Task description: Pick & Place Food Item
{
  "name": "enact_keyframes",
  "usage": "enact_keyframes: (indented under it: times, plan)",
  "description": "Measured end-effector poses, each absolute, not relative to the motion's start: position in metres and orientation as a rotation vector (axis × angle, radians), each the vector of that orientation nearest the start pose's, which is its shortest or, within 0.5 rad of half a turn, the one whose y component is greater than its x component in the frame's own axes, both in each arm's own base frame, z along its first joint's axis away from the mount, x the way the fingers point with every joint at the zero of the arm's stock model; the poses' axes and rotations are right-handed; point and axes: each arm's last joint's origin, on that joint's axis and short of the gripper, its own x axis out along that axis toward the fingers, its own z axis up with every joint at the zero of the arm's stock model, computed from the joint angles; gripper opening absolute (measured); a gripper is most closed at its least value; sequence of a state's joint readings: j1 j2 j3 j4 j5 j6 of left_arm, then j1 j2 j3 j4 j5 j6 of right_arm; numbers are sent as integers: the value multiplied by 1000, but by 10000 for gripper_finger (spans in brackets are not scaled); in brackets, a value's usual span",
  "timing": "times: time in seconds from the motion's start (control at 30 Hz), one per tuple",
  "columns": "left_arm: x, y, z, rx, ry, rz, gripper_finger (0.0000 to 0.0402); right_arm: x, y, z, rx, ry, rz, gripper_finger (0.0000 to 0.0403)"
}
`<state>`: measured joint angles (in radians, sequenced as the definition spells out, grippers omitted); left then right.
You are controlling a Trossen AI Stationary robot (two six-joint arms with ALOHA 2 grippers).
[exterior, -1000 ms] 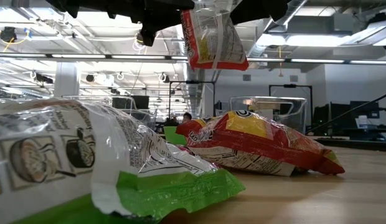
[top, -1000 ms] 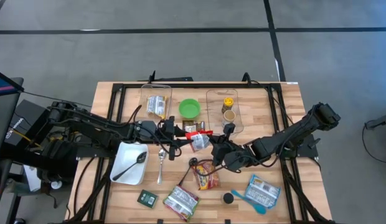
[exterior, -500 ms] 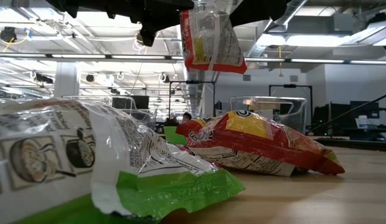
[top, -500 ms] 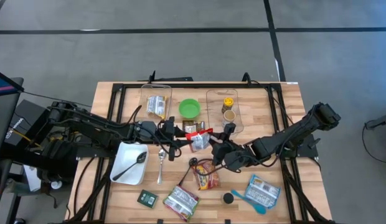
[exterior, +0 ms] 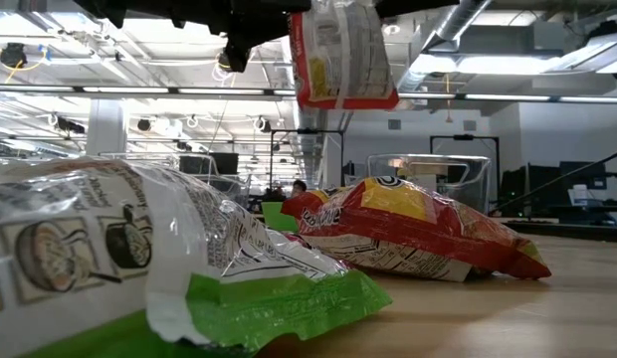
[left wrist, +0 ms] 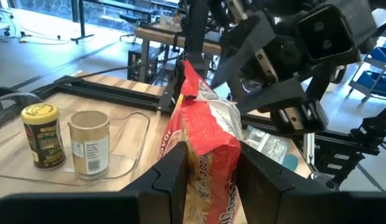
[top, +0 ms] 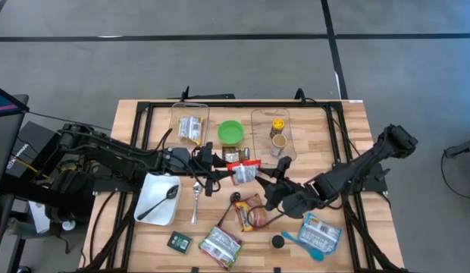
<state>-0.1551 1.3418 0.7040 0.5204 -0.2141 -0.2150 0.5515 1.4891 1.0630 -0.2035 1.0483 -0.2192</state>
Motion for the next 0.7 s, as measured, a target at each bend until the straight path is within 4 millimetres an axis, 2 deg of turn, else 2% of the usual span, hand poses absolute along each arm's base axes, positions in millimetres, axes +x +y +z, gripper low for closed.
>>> enact_keyframes:
  times: [0.27, 0.7]
  plan:
    - [285, -37, 251, -189, 107, 110, 107, 275, 150, 273, -675, 486, -410, 120]
    - [284, -33, 252, -48, 106, 247, 107, 266, 157, 275, -737, 456, -556, 118]
